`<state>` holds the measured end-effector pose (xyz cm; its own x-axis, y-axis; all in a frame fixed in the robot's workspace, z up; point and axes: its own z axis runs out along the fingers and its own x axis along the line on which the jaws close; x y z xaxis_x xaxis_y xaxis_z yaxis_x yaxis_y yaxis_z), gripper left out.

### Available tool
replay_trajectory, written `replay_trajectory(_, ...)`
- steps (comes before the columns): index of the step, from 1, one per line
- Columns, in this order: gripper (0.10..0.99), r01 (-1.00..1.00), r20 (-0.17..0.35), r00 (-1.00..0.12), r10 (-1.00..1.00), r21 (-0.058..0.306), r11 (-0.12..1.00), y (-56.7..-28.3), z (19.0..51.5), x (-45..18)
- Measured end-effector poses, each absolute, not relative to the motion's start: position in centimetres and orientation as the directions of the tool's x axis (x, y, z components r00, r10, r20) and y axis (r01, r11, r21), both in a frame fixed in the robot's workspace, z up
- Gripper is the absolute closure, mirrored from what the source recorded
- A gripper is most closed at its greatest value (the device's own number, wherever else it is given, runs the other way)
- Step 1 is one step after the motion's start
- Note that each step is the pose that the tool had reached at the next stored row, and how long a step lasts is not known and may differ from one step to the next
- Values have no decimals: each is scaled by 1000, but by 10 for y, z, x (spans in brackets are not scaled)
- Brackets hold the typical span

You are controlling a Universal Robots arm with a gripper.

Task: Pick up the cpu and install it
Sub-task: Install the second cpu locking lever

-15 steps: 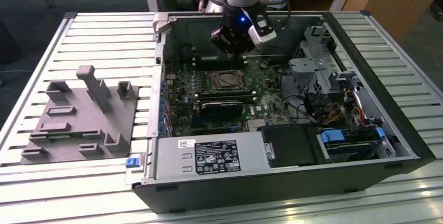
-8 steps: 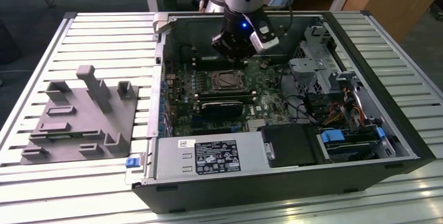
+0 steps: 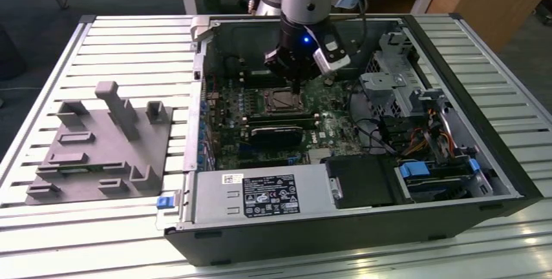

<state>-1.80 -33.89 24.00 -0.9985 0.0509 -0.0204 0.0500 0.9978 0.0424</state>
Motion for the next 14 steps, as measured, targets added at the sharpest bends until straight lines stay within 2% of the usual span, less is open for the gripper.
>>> replay_trajectory(14, 980, 49, -20, -999, 50, 42, 998, -356, 237, -27)
